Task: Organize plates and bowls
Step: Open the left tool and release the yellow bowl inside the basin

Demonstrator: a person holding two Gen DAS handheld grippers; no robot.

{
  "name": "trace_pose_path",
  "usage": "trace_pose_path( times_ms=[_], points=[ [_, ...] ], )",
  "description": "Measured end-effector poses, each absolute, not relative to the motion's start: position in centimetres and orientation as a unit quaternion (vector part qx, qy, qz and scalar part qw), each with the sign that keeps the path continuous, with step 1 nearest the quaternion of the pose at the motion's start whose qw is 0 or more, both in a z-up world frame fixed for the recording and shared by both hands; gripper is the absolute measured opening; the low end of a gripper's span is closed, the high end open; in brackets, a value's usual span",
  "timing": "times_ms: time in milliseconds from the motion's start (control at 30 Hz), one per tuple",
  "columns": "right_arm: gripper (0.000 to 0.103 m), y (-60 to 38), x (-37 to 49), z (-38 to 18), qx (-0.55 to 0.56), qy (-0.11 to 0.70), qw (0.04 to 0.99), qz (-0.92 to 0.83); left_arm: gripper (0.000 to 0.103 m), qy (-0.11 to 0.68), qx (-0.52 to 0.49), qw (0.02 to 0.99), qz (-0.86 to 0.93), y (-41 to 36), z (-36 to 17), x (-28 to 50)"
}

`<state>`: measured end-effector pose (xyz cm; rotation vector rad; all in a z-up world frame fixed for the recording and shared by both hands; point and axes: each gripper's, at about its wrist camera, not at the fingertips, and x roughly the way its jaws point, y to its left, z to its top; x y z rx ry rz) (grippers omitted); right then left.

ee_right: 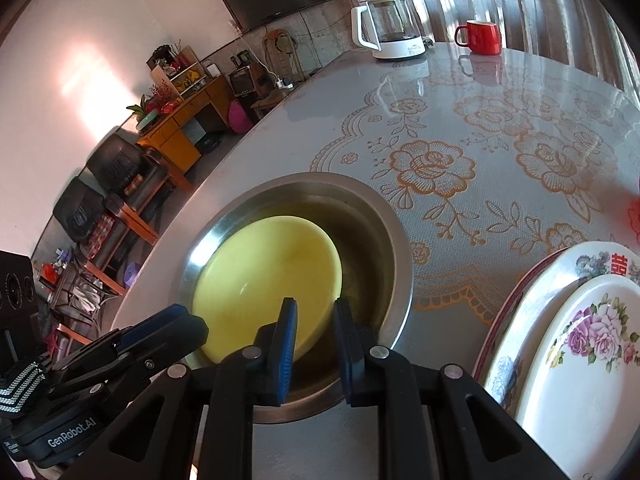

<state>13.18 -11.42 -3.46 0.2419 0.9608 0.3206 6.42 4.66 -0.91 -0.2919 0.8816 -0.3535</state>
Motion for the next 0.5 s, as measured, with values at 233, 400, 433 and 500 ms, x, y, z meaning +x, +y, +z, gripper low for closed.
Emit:
trace_pose_path(
  times_ms=[233,400,433,500],
  points=[
    [0.018,-11.6,13.2,-3.4,0.106,0.454,0.873,0.144,0.041,0.425,-0.136,0.878,-0.173,4.2,-1.1,6.5],
    [0.021,-11.8,13.0,-3.1,0.124,0.440,0.874,0.165,0.042,0.422,-0.145,0.879,-0.168,4.8,-0.8,6.4],
    [0.021,-11.8,13.1,-3.0,0.133,0.439,0.870,0.180,0.042,0.420,-0.146,0.880,-0.167,5.0,-0.7,6.3],
    [0.021,-11.4,13.4,-3.0,0.138,0.443,0.864,0.194,0.042,0.413,-0.146,0.884,-0.164,5.3,-0.3,6.1]
  ],
)
